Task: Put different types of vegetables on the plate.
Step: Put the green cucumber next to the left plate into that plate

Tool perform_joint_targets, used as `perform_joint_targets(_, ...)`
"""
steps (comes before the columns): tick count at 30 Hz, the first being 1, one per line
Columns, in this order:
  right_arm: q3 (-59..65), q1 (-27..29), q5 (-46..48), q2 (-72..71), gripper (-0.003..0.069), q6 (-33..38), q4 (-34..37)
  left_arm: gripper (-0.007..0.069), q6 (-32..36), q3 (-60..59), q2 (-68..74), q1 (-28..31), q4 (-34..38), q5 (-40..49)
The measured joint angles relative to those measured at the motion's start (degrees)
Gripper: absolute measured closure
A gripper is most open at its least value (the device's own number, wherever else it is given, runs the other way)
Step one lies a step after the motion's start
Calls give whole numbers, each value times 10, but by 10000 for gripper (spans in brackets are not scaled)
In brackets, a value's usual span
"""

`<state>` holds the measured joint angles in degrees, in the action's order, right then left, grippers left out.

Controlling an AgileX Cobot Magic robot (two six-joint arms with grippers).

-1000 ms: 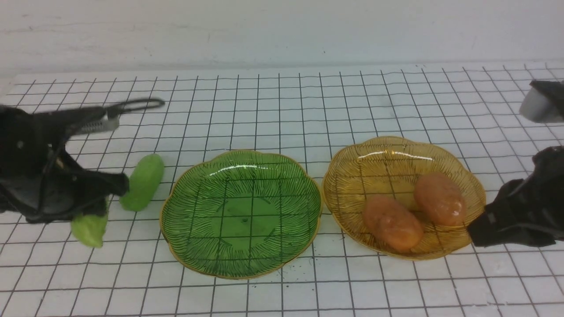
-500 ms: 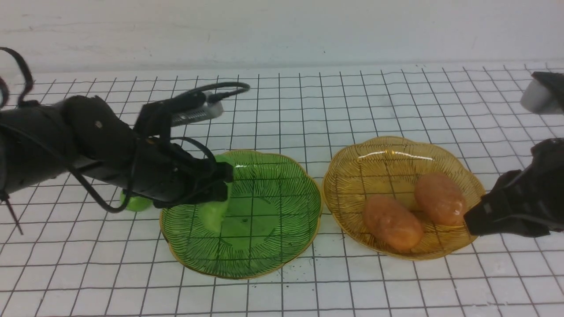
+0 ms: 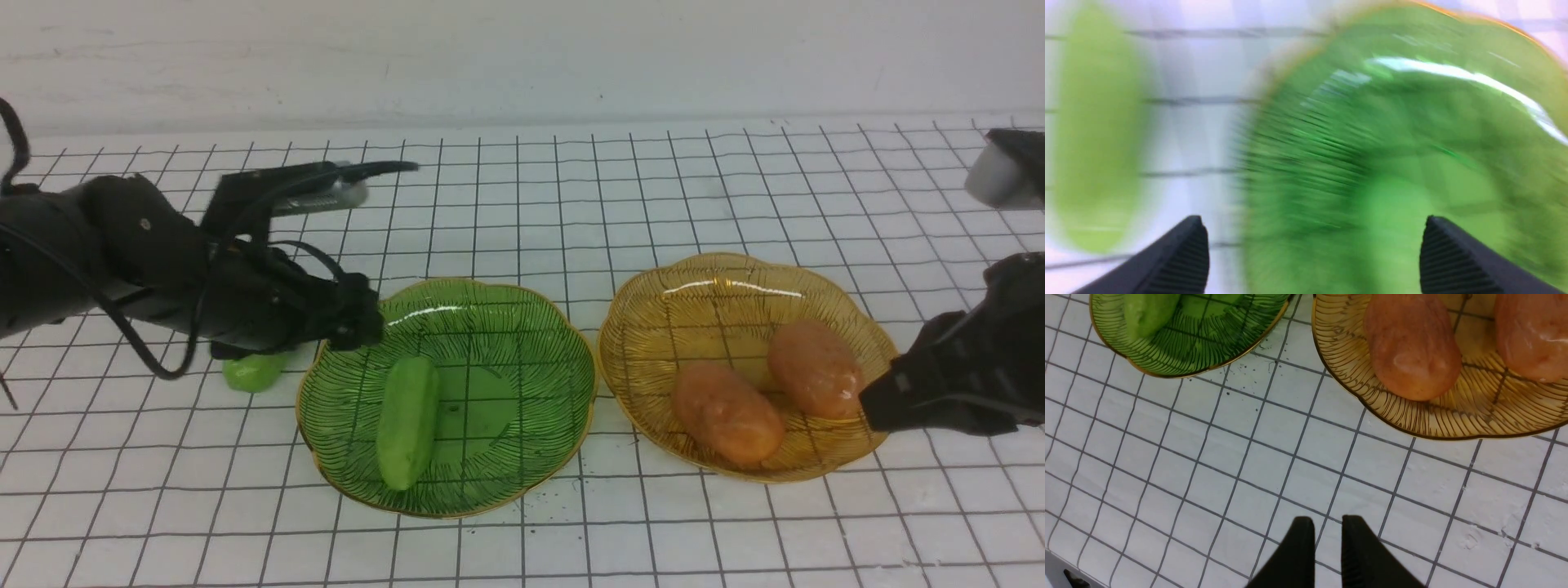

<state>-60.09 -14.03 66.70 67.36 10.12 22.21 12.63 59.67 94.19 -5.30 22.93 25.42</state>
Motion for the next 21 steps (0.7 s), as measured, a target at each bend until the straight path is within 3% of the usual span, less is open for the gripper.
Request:
perform_joint_targets(6, 0, 0, -7, 0, 570, 3, 0, 25, 9, 43, 10, 72, -14, -2)
perform_joint_targets(16, 0, 0, -30, 0, 570, 4, 0, 140, 36, 98, 116, 76, -14, -2)
perform_joint_targets(21, 0, 0, -34, 0, 570, 7, 0, 256, 37, 102, 171, 76, -1, -2)
